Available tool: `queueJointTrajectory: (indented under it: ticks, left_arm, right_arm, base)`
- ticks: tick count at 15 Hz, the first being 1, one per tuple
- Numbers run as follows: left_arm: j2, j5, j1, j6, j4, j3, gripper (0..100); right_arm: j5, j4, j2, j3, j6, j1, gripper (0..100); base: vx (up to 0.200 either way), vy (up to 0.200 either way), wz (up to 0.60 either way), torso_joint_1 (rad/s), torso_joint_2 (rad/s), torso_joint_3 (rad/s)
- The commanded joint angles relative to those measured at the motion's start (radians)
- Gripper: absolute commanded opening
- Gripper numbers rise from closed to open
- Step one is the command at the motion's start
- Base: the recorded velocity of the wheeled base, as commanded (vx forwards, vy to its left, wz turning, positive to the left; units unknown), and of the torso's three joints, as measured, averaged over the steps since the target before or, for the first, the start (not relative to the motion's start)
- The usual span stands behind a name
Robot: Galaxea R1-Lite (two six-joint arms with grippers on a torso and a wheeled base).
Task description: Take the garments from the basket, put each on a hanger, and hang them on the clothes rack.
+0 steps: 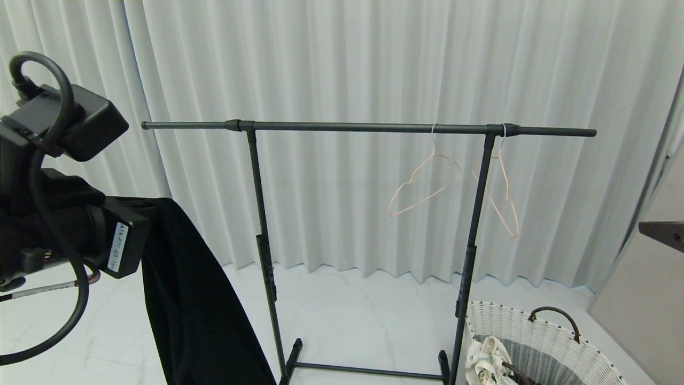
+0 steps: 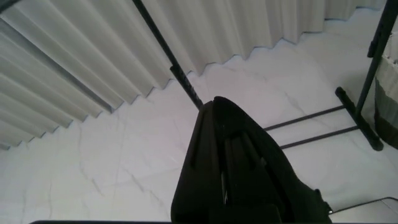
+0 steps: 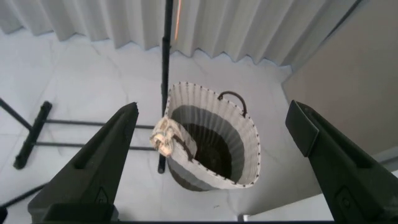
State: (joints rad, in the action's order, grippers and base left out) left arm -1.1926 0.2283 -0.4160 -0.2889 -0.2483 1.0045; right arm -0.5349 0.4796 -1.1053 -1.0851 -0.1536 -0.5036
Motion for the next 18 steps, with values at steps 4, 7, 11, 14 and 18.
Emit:
queueJointTrajectory:
  ticks: [4,7,11,14,18]
  left_arm:
    - [0.01,0.0,0.0,0.005,0.0,0.005,0]
    - [0.007,-0.001,0.0,0.005,0.0,0.005,0]
    - [0.005,-0.003,-0.001,0.005,0.0,0.003,0]
    - [-0.001,-0.003,-0.001,0.005,0.0,0.002,0]
    - [-0.027,-0.003,-0.018,0.001,0.0,-0.001,0]
  right_arm:
    - [0.001,-0.101,-0.036,0.013,0.008,0.03,100]
    - [0.023,-0.102,-0.039,0.014,0.012,0.03,100]
    - [0.095,-0.102,-0.057,0.016,0.011,0.059,100]
    - [0.17,-0.13,-0.1,0.039,0.008,0.106,100]
    - [0.25,-0.372,-0.197,0.202,0.034,0.2,100]
  base:
    - [0.0,0.0,0.0,0.231,-0.5,-0.272]
    - [0.2,0.0,0.0,0.064,-0.16,-0.08]
    - [0.2,0.0,0.0,0.019,-0.02,-0.011]
    - [0.2,0.0,0.0,0.002,0.0,0.004]
    - [0.2,0.0,0.0,0.001,0.0,0.0]
